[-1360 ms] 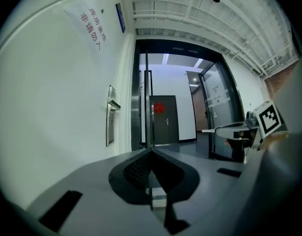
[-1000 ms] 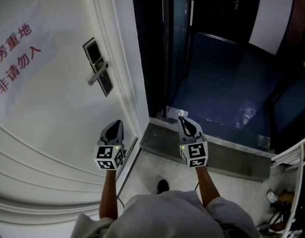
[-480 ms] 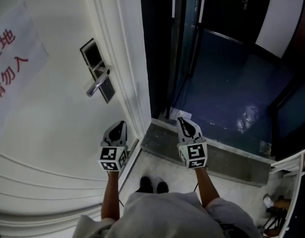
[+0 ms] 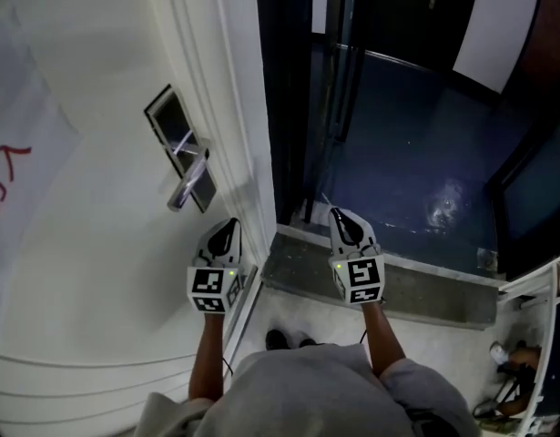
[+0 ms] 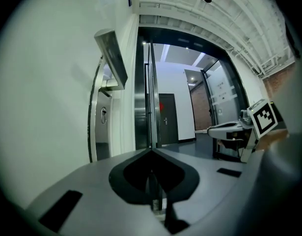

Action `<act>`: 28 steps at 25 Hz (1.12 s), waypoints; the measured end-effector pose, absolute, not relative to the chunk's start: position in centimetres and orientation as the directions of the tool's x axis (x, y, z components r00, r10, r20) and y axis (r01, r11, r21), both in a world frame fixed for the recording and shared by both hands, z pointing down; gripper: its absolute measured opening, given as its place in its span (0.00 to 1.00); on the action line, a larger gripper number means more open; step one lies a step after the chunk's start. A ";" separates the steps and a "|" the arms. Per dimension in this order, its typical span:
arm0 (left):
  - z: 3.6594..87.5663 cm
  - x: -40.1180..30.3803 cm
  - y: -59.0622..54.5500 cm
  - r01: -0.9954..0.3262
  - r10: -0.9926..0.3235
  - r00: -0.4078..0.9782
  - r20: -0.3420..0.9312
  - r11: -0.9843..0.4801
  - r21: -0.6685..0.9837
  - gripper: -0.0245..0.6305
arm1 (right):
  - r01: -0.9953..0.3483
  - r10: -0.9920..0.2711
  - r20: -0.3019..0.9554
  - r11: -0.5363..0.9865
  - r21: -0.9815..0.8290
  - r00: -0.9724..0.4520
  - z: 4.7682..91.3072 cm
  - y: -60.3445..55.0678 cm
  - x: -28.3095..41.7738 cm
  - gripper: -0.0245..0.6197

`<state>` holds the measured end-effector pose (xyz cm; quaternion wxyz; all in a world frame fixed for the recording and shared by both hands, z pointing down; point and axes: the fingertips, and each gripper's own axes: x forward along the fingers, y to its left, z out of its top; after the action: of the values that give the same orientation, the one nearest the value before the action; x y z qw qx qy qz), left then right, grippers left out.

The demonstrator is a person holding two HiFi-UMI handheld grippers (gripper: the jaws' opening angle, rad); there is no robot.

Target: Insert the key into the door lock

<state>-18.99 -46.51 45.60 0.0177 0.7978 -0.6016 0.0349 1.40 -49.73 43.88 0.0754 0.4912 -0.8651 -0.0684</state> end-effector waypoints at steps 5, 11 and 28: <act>45.9 -20.3 -47.8 -0.956 -0.954 0.288 0.079 -0.292 -0.042 0.06 | -0.847 -0.866 0.068 0.499 0.183 -0.495 44.6 -50.9 -0.1 0.08; 46.0 -20.4 -49.2 -0.957 -0.956 0.282 0.083 -0.286 -0.044 0.06 | -0.839 -0.859 0.063 0.509 0.192 -0.507 44.8 -53.0 -0.4 0.08; 45.5 -22.9 -48.7 -0.999 -0.996 0.002 0.088 -0.006 -0.048 0.06 | -0.661 -0.684 0.061 0.721 0.206 -0.727 43.5 -58.3 -4.4 0.08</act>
<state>-22.93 -48.70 45.48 0.0139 0.7077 -0.7048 0.0481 -4.36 -58.34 43.51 0.0665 0.3634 -0.9253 -0.0854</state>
